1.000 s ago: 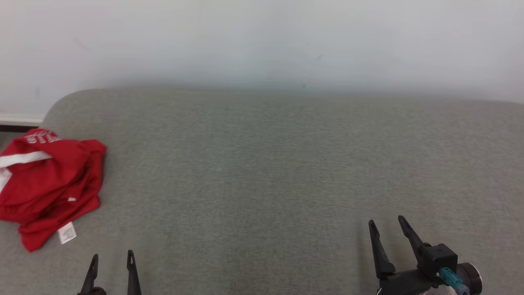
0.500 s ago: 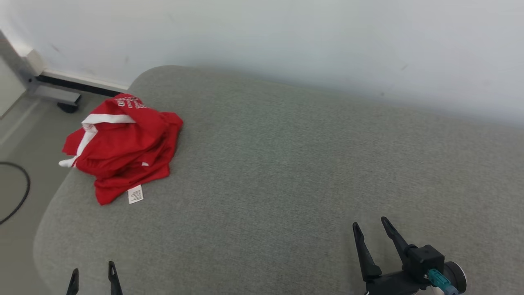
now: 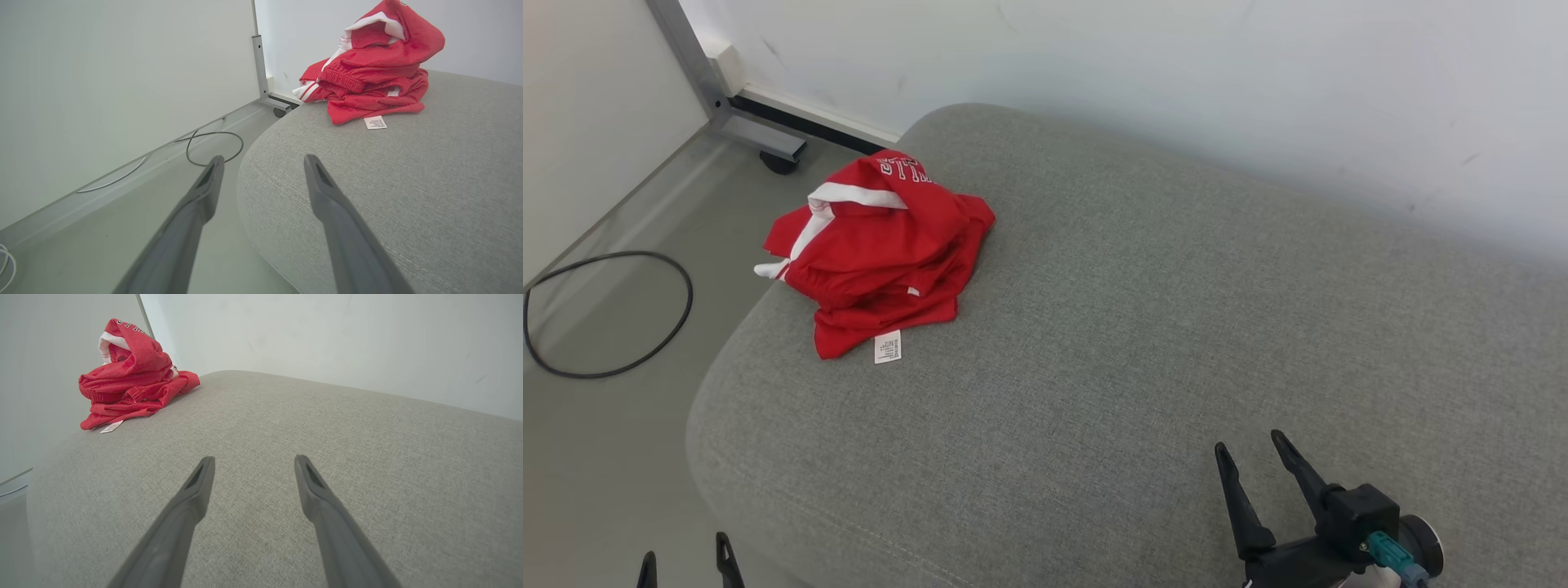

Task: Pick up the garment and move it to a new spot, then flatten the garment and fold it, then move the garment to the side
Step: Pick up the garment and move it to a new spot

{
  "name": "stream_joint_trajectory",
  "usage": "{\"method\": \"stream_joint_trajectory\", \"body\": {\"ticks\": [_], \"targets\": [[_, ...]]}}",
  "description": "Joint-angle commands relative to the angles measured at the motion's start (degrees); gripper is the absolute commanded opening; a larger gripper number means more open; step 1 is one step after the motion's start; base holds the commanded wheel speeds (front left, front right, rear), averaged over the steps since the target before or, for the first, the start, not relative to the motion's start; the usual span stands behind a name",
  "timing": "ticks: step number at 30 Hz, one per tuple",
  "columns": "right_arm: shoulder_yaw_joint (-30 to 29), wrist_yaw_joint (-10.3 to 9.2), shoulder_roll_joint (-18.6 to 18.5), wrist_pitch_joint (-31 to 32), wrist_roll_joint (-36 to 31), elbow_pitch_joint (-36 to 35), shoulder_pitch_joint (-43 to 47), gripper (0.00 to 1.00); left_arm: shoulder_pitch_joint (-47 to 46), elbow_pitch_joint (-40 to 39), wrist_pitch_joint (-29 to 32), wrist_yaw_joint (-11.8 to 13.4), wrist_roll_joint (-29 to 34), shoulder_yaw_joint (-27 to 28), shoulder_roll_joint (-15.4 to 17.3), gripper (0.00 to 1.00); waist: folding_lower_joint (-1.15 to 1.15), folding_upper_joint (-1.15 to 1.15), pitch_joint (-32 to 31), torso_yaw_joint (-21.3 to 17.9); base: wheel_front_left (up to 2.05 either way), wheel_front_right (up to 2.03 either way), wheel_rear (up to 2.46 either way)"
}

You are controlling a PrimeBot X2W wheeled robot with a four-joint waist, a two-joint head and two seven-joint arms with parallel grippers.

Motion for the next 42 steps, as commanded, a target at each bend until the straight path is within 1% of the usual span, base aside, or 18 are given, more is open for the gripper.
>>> {"method": "stream_joint_trajectory", "body": {"ticks": [1,4,6,8,10,11,15,17,18,21,26,31,33,35,38,42], "targets": [[0.2,0.17,-0.4,0.0,0.3,0.3,-0.7,1.00,0.6,-0.6,-0.2,0.1,-0.9,0.0,-0.1,1.00,0.00,0.00,0.8,0.6,0.00,0.00,0.00],[0.3,0.17,-0.7,0.0,0.3,0.4,-1.4,1.00,0.9,-0.8,-0.2,0.4,-1.9,-0.2,-0.1,1.00,0.00,0.00,1.2,0.7,0.00,0.00,0.00],[0.0,0.17,-0.8,0.0,0.3,0.2,-1.6,1.00,0.9,-0.2,-0.2,0.5,-3.9,0.0,-0.1,1.00,0.00,0.00,1.5,0.8,0.00,0.00,0.00],[-0.5,0.17,-0.9,0.0,0.2,0.3,-1.4,1.00,0.1,-0.1,-0.2,0.1,-5.6,0.4,-0.1,1.00,0.00,0.00,1.8,0.7,0.00,0.00,0.00],[-1.5,0.17,-1.0,0.0,-0.5,0.5,-1.1,1.00,-0.7,0.1,-0.2,-0.4,-5.9,0.7,-0.1,1.00,0.00,0.00,2.1,0.7,0.00,0.00,0.00],[-1.8,0.17,-1.1,0.0,-0.7,0.4,-1.0,1.00,-1.2,0.5,-0.2,-0.7,-6.6,0.9,-0.1,1.00,0.00,0.00,2.3,0.6,0.00,0.00,0.00],[-2.0,0.17,-2.0,0.0,-1.8,0.0,-1.6,1.00,-4.3,1.4,-0.2,-2.4,-5.9,2.7,-0.1,1.00,0.00,0.00,4.2,-0.8,0.00,0.00,0.00],[-2.1,0.17,-2.8,0.0,-2.0,-0.3,-2.2,1.00,-6.8,2.2,-0.2,-4.1,-5.4,3.9,0.5,1.00,0.00,0.00,5.3,-1.7,0.00,0.00,0.00],[-2.1,0.17,-2.8,0.0,-2.0,-0.3,-2.2,1.00,-6.8,2.2,-0.2,-4.1,-5.4,3.9,0.5,1.00,0.00,0.00,5.3,-1.7,0.00,0.00,0.00],[-1.9,0.17,-3.8,0.0,-1.5,-0.5,-2.8,1.00,-11.2,4.2,-0.2,-6.5,-4.5,5.0,1.7,1.00,0.00,0.00,7.1,-3.2,0.00,0.00,0.00],[-1.3,0.17,-6.3,0.0,-0.4,-1.3,-3.7,1.00,-19.8,7.4,-0.2,-9.2,-3.6,5.3,4.9,1.00,0.00,0.00,9.8,-6.0,0.00,0.00,0.00],[-0.9,0.17,-8.8,0.0,0.1,-2.7,-5.1,1.00,-29.2,13.1,-0.2,-10.8,-4.7,3.5,9.2,1.00,0.00,0.00,13.2,-8.7,0.00,0.00,0.00],[-0.3,0.17,-9.6,0.0,0.3,-3.3,-5.4,1.00,-33.0,15.3,-0.2,-11.0,-5.7,2.4,11.1,1.00,0.00,0.00,14.3,-9.8,0.00,0.00,0.00],[0.2,0.17,-10.3,0.0,0.6,-3.8,-6.1,1.00,-36.3,18.0,0.0,-11.2,-7.0,0.8,13.4,1.00,0.00,0.00,15.3,-10.9,0.00,0.00,0.00],[0.8,0.16,-11.0,0.0,1.1,-4.1,-6.4,1.00,-41.5,21.1,2.3,-11.1,-9.4,-4.1,17.2,1.00,0.00,0.00,16.7,-12.6,0.00,0.00,0.00],[1.6,0.12,-12.0,0.0,2.0,-3.9,-6.9,1.00,-46.9,24.5,7.3,-11.1,-14.8,-11.3,22.7,1.00,0.00,0.00,18.5,-14.5,0.00,0.00,0.00]]}}
